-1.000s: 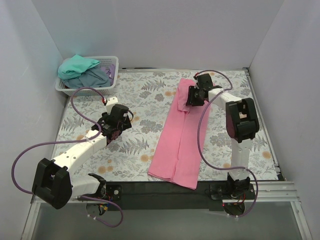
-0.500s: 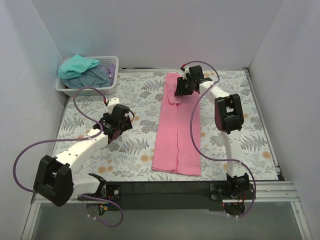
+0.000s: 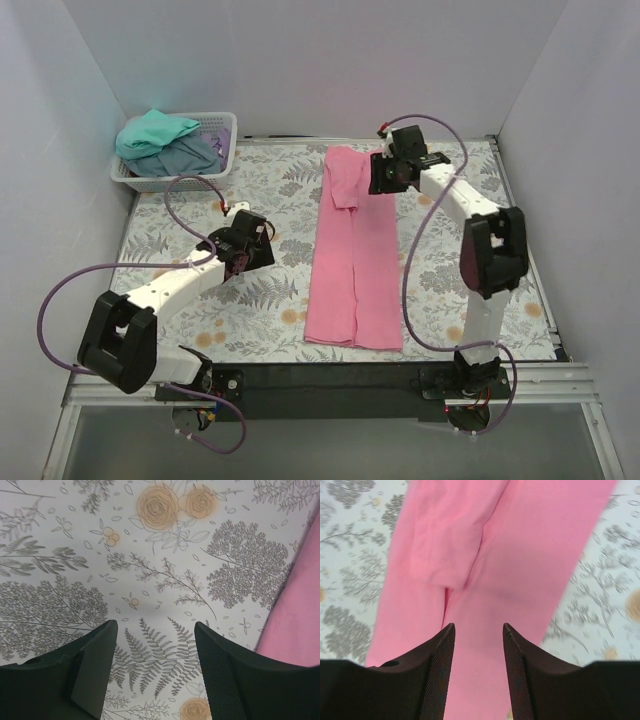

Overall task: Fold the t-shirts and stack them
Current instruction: Fold the tshirt

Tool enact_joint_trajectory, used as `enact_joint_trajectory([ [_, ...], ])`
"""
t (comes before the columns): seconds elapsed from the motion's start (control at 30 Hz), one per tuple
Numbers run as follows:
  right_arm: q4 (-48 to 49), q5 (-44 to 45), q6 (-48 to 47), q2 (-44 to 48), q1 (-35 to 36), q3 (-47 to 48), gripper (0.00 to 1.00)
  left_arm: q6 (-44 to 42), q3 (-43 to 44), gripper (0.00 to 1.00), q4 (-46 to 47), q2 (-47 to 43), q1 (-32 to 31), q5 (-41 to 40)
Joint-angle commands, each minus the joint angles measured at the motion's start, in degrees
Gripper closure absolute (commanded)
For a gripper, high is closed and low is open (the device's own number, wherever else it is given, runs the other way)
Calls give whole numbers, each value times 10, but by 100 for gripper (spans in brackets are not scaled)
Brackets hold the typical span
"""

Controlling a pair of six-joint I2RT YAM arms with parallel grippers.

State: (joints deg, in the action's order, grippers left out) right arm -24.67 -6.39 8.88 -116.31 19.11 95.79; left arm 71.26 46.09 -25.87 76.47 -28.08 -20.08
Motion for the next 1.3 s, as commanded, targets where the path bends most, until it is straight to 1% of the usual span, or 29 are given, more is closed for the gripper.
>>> enact_joint_trajectory([
  [0.0,-66,41,16,154,-3,-84,50,33,34,38,-27,3,-6,83],
  [0.03,-76,38,30,183,-2,-161,50,42,39,38,-49,3,-17,94],
  [0.07,-81,33,38,211,-2,-202,50,52,50,37,-60,2,-25,109],
  [0.1,-86,18,45,270,-2,-242,50,68,54,37,-73,3,-33,116],
  [0.13,-89,10,59,299,-2,-326,50,78,59,37,-101,3,-54,122],
  [0.17,-91,3,66,326,0,-361,50,86,67,37,-112,2,-65,126],
  [0.2,-94,-10,70,378,3,-399,50,102,71,37,-124,3,-77,134],
  [0.23,-105,-11,82,402,7,-428,51,111,74,37,-149,5,-103,135],
  [0.27,-111,-12,89,425,15,-483,51,120,80,37,-160,10,-116,137],
  [0.3,-115,-17,98,467,21,-507,51,139,81,37,-179,12,-142,144],
  [0.37,-129,-26,130,518,45,-567,51,161,77,37,-193,18,-164,151],
  [0.47,-144,-23,176,560,89,-624,51,196,73,37,-210,25,-198,162],
  [0.63,-151,-21,235,586,160,-665,51,229,66,37,-213,39,-236,176],
  [0.73,-151,-13,248,579,177,-670,52,239,62,37,-211,54,-248,177],
  [0.97,-151,-5,257,559,189,-678,55,240,67,39,-210,80,-255,181],
  [1.27,-134,-21,253,540,195,-698,61,234,84,41,-211,133,-265,191],
])
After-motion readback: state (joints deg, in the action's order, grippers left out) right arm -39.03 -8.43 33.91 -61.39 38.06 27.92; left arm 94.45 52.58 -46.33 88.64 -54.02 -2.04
